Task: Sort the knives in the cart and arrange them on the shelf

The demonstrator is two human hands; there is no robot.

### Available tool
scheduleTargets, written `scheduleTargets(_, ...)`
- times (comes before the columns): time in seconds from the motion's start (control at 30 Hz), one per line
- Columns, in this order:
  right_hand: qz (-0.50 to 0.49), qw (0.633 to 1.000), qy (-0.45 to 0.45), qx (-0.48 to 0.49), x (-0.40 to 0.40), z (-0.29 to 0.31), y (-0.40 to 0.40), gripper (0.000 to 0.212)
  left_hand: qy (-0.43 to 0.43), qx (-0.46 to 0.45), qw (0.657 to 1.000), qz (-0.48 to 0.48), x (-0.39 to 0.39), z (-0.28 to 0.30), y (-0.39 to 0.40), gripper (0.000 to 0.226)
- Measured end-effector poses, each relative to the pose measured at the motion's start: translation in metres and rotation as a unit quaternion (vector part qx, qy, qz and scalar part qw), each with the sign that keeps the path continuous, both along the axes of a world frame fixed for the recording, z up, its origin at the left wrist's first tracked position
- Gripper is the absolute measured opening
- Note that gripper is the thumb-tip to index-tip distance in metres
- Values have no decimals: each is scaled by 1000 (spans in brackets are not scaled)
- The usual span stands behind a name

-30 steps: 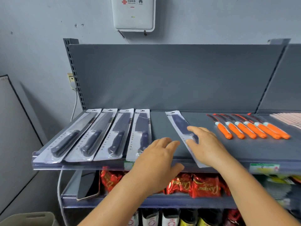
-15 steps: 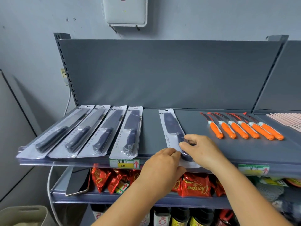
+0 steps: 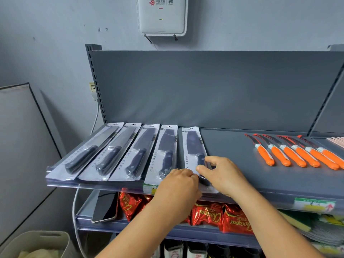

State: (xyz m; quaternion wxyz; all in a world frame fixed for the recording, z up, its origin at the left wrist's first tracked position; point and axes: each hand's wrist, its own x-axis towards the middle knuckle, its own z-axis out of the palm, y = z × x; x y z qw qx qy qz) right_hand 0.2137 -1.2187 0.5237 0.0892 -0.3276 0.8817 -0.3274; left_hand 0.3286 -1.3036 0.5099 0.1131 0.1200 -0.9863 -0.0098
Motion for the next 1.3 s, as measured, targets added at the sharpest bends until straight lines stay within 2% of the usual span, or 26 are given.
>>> scheduleTargets(0.8,27,999,-16,-13,6,3,-3,46,22,-4,999,27,2,-11,-7,36)
scheduleTargets(1.0,35,999,-16,-6,1,0,-3,54,19,14,999,25,4,-4,-6,33)
scheduleTargets(1.13,39,999,-3,18,1,0,-4,55,30,50,998,26,9,3,-8,41)
scheduleTargets(1.3,42,998,2,44,0,-2,-4,58,2,47,998,29,11,6,-12,41)
